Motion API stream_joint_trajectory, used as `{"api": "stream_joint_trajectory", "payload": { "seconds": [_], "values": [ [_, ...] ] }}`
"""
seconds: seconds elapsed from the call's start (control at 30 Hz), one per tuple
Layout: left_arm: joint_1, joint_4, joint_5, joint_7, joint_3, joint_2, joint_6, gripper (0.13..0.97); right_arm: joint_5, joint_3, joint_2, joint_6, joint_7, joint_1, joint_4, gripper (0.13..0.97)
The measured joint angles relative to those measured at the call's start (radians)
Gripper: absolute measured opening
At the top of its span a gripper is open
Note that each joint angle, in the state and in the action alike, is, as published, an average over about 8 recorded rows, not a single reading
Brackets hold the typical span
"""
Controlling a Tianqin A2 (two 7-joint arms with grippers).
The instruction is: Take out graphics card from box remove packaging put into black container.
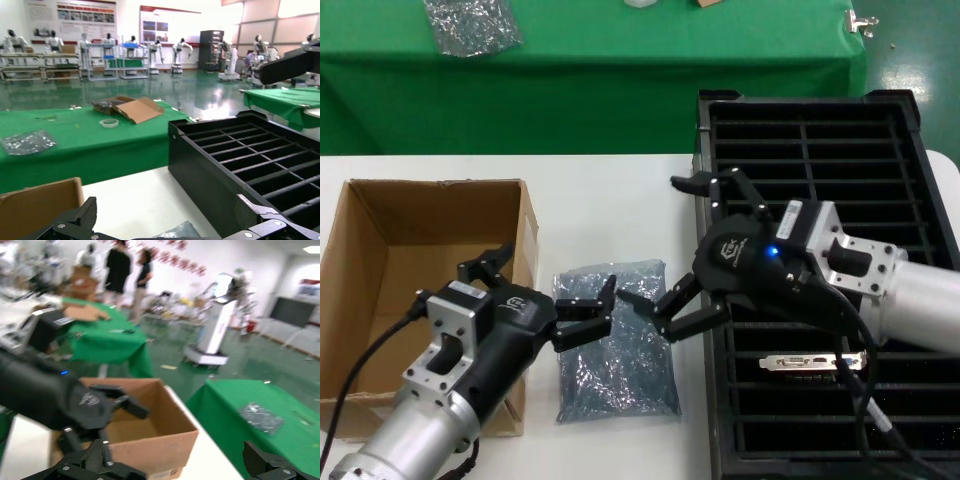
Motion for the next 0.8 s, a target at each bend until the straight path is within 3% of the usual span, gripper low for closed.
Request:
{"api": "stream_joint_trajectory", "payload": {
  "seconds": [0.8],
  "values": [
    [0.11,0.055,-0.431,0.316,0.028,-0.092,-0.312,0.966,0.154,0.281,-0.167,0.497,-0.189,-0.439,-0.001,0.966]
  ]
}}
